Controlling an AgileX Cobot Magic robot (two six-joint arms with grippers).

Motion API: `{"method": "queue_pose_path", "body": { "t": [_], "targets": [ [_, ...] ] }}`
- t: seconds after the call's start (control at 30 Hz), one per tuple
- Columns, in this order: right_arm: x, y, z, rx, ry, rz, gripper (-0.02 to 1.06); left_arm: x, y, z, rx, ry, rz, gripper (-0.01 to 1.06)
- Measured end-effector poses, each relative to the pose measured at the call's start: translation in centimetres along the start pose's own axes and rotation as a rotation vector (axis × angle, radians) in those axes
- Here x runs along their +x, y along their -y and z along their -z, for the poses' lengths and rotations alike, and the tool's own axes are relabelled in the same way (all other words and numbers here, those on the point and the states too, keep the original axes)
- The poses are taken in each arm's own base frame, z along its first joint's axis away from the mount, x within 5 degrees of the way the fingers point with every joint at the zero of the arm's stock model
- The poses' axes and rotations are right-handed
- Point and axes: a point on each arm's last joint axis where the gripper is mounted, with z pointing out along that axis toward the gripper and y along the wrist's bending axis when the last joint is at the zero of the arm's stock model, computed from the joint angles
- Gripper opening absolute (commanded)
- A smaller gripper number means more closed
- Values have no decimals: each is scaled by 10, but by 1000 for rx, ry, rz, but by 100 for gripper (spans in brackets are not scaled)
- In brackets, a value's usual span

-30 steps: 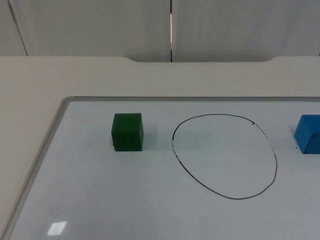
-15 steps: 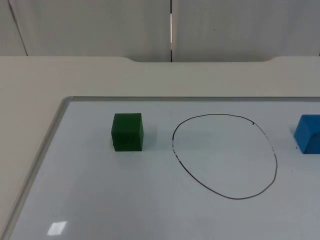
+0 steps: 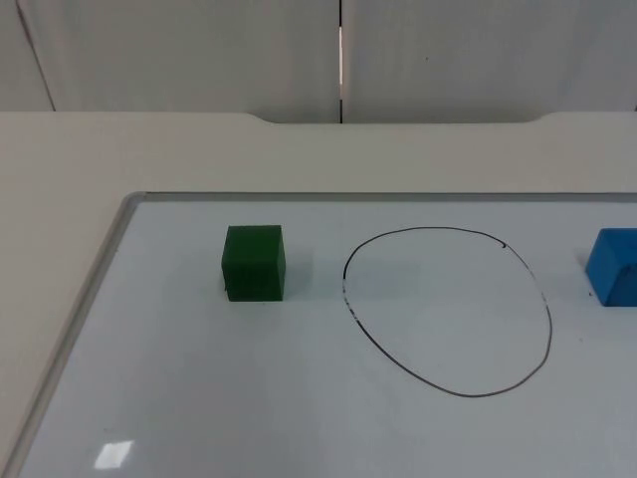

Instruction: Push the two cubes into the marked area.

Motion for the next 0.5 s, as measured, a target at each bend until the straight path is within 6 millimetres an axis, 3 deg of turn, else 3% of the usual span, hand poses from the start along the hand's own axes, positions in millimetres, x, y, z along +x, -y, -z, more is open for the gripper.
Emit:
{"method": "queue_pose_path", "body": {
  "t": [0.23, 0.5],
  "targets": [
    [0, 0, 0, 0, 0, 0, 105, -9, 1, -11, 36, -14, -15, 0],
    [0, 0, 0, 0, 0, 0, 105, -32, 8, -2, 89, 43, -25, 0]
  ]
}}
